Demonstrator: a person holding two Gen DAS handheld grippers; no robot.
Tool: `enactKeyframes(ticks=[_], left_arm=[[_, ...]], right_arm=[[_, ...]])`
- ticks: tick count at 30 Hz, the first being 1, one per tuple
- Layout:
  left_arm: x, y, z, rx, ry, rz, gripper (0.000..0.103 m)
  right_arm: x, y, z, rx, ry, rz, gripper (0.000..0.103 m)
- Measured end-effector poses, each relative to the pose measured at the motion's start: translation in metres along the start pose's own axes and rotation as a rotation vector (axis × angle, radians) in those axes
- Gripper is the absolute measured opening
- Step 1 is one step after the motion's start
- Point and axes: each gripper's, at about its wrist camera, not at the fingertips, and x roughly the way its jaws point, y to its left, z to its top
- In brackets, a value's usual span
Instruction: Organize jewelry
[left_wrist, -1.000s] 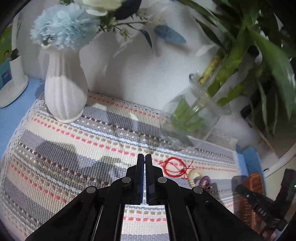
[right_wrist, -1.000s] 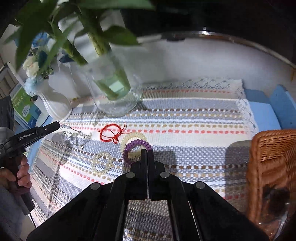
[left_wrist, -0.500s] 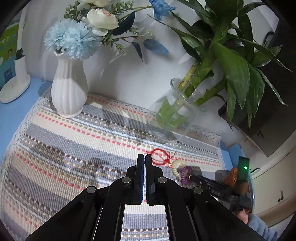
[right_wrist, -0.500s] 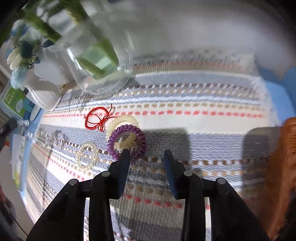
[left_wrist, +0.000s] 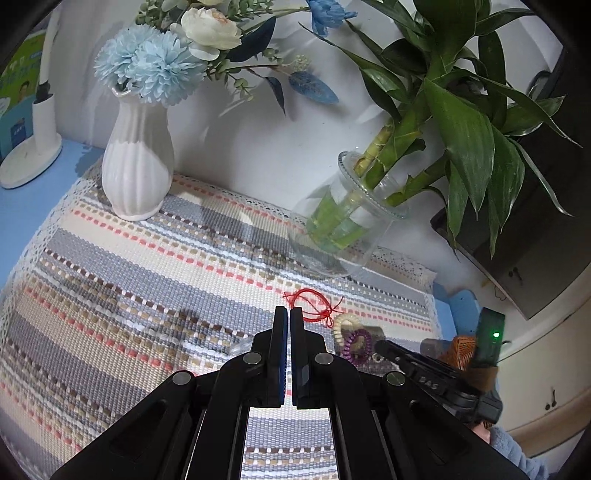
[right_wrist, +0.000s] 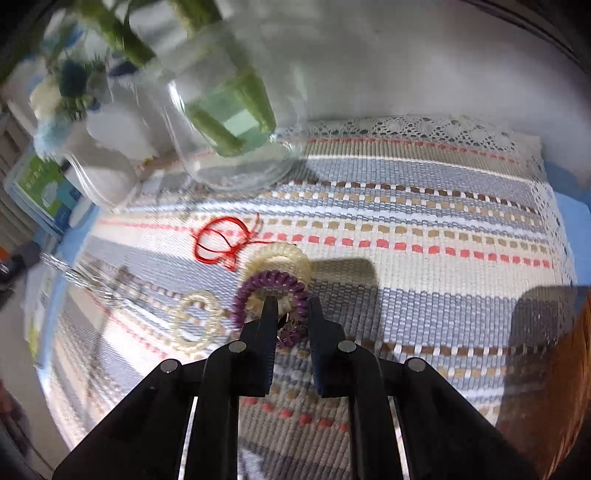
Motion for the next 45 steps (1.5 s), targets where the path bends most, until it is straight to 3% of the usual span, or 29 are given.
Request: enactKeyframes(ticks=[6, 12, 15, 18, 20, 21, 26, 31, 36, 37, 40, 45], left_arm=[[-0.002, -0.004, 0.0, -0.005, 0.001, -0.017, 0.001], [-0.009, -0.022, -0.001, 0.061, -0.013, -0.031, 0.001], [-0.003, -0.02, -0.002, 0.09, -0.005, 0.036, 0.001], [0.017, -0.005, -0.009, 0.102, 0.061, 0.146, 0.005], [0.033, 0.01, -0.017, 0.088, 0.113, 0.202, 0.022], [0.041, 0.018, -0.021, 0.08, 0.141, 0.225, 0.025], [0.071, 0.027, -0.043, 0.116, 0.228, 0.247, 0.032], [0.079, 0.011, -0.054, 0.166, 0.233, 0.199, 0.032], [0.1, -0.01, -0.067, 0.334, 0.245, 0.293, 0.032], [0.102, -0.01, -0.068, 0.344, 0.223, 0.306, 0.028], [0.104, -0.007, -0.066, 0.315, 0.177, 0.368, 0.004], [0.087, 0.009, -0.057, 0.168, 0.145, 0.321, 0.004]], right_arm=[[-0.026, -0.011, 0.001, 0.086, -0.053, 0.053, 0.016], [-0.058, -0.026, -0.003, 0.161, -0.099, 0.093, 0.016], [-0.078, -0.029, -0.008, 0.172, -0.123, 0.099, 0.016], [-0.093, -0.03, -0.012, 0.176, -0.138, 0.092, 0.016], [-0.102, -0.03, -0.017, 0.17, -0.147, 0.08, 0.016], [-0.106, -0.03, -0.019, 0.17, -0.149, 0.078, 0.016], [-0.114, -0.029, -0.028, 0.178, -0.148, 0.087, 0.016], [-0.111, -0.025, -0.033, 0.178, -0.131, 0.087, 0.016], [-0.11, -0.022, -0.035, 0.176, -0.123, 0.092, 0.017], [-0.11, -0.022, -0.035, 0.177, -0.122, 0.091, 0.017], [-0.111, -0.023, -0.035, 0.185, -0.122, 0.083, 0.017], [-0.119, -0.026, -0.037, 0.207, -0.131, 0.069, 0.017]])
